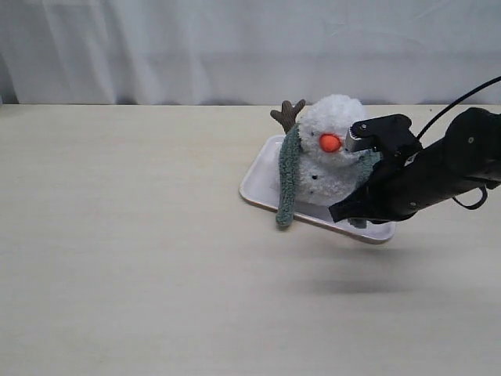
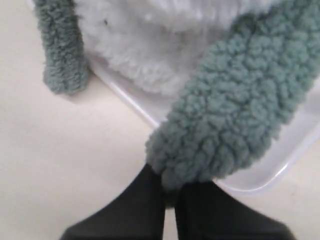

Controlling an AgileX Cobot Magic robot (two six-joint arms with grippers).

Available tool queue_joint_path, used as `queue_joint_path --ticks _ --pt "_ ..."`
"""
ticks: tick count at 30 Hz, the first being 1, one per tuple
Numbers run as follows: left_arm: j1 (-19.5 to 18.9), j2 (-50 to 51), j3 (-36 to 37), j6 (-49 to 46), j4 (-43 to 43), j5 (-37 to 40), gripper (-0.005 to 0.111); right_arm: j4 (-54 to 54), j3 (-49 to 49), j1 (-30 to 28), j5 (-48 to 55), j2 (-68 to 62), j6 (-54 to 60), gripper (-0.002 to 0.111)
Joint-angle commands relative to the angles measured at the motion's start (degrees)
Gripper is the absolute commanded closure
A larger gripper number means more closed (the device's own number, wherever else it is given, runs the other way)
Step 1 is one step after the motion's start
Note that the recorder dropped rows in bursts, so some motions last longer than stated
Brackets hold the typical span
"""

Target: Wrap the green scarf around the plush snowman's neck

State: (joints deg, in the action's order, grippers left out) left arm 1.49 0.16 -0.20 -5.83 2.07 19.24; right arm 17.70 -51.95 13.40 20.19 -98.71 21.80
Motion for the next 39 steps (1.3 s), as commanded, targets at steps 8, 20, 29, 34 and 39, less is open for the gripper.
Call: queue_joint_path --ticks 8,20,29,34,39 --pt "-0.1 -0.16 0.2 0.06 0.08 -0.72 0.107 8.41 0.08 0.11 4.6 -1.99 1.12 0.104" --pt "-0.1 -0.16 0.2 0.06 0.08 -0.72 0.107 34.47 -0.03 0.11 0.98 -2.52 23.16 0.104" --pt "-0.1 -0.16 0.2 0.06 0.08 -0.72 0.107 35.95 -0.03 0.11 -1.42 -7.4 24.48 0.104" --pt "-0.1 -0.16 0.2 0.06 0.08 -0.72 0.107 35.95 -0.03 0.11 -3.41 -9.54 24.48 0.104" --pt "-0.1 -0.16 0.2 0.06 0.08 -0.72 0.107 35.95 -0.03 0.11 -2.17 -9.58 26.68 0.097"
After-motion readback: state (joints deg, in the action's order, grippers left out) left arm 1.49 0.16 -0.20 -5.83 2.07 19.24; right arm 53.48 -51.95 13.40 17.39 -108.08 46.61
